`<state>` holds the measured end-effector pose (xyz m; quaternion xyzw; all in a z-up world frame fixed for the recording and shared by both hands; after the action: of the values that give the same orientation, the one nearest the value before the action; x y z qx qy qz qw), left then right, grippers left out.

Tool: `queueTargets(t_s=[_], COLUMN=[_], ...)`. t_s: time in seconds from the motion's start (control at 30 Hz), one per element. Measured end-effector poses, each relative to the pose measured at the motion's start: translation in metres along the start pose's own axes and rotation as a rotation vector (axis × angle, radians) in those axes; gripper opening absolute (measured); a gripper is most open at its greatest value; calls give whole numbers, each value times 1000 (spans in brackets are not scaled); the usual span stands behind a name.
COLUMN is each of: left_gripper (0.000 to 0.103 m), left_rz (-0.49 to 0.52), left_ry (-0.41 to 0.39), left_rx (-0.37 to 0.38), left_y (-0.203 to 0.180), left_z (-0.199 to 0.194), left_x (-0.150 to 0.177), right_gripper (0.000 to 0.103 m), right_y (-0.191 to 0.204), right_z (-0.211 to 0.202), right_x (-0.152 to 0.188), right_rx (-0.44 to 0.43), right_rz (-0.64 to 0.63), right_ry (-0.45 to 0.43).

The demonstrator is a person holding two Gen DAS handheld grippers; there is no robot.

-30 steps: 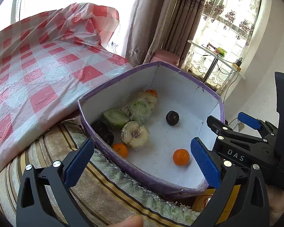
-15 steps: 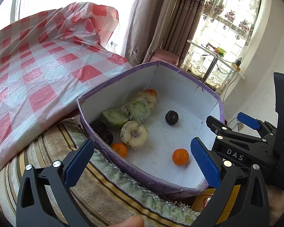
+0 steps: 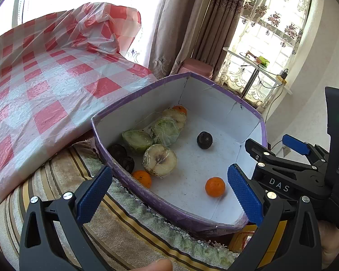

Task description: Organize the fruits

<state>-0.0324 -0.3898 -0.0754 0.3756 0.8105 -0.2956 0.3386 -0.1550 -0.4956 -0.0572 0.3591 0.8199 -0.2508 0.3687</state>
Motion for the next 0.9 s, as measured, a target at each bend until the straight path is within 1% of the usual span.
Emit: queueTargets(t_s=[0.43,0.9], left_gripper=[98,98], left_rz=[3,21], left_ry=[0,25], left_rx=[1,32], left_y=[-2,-9], left_z=[1,5], left_x=[1,3], right_gripper=[91,91], right_y=[0,-8], right_z=[1,3], right_x=[1,5], right_rx=[-1,16], right_rz=[4,22], right_ry=[2,15])
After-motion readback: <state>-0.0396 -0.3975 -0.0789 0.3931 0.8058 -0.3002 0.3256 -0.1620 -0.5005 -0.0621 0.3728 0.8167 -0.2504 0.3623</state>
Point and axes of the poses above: each gripper's, at about its wrist camera, not at the fingertips, and z roughly the way its jaws point, y to its left, x to its underside, the point moved 10 cm from there along z, roughly the way its jaws point, and after that the axes turned 9 degrees about -y, right-handed, at the moved point
